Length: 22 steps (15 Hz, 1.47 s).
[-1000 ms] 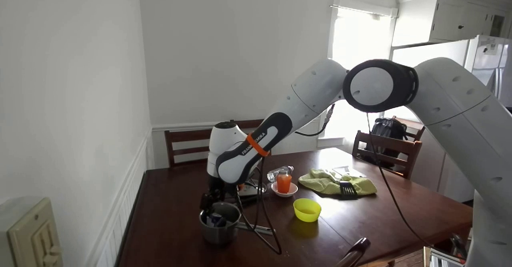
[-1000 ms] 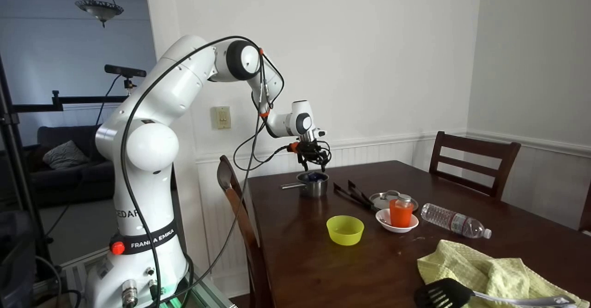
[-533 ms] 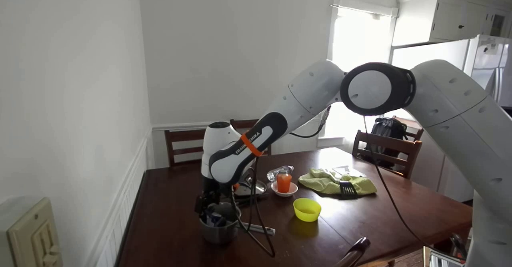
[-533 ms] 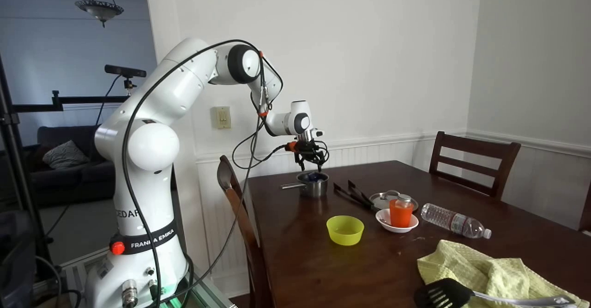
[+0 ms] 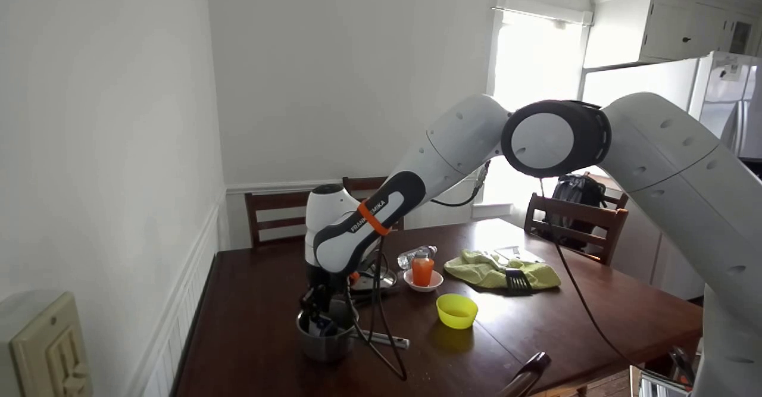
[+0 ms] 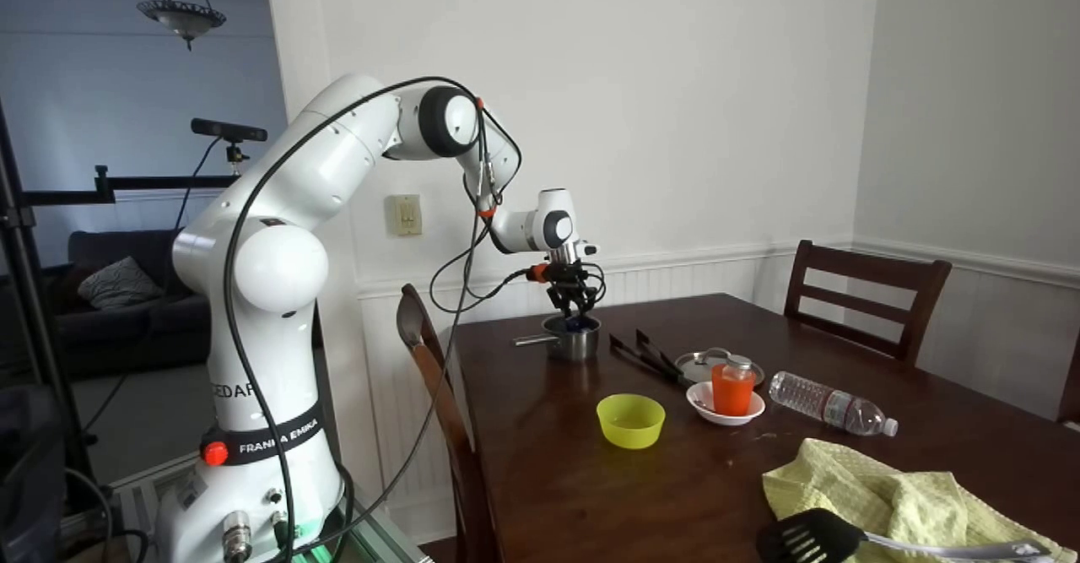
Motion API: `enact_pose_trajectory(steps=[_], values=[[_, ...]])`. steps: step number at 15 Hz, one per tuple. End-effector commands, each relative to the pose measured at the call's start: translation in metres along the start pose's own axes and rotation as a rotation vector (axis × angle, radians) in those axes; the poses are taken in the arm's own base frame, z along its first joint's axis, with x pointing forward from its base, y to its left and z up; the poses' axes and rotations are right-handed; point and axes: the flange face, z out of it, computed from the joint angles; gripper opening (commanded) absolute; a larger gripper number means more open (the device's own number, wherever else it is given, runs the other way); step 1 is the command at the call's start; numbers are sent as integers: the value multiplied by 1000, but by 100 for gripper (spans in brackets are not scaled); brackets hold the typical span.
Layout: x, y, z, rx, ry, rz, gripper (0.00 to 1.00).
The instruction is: Pick up the object from the silver pot and put it in the yellow bowl
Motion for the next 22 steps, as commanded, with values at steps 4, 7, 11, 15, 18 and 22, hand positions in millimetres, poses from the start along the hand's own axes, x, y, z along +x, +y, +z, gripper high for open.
enact_pose_trajectory(steps=[4, 7, 11, 15, 18, 22], values=[[1, -14, 3, 5, -68, -1, 0], [1, -18, -41, -14, -9, -7, 3], [-17, -15, -116, 12, 128, 10, 3], [-60, 24, -151, -59, 121, 231, 3], [-111, 54, -134, -88, 49, 387, 3], [-184, 79, -117, -90, -2, 610, 3]])
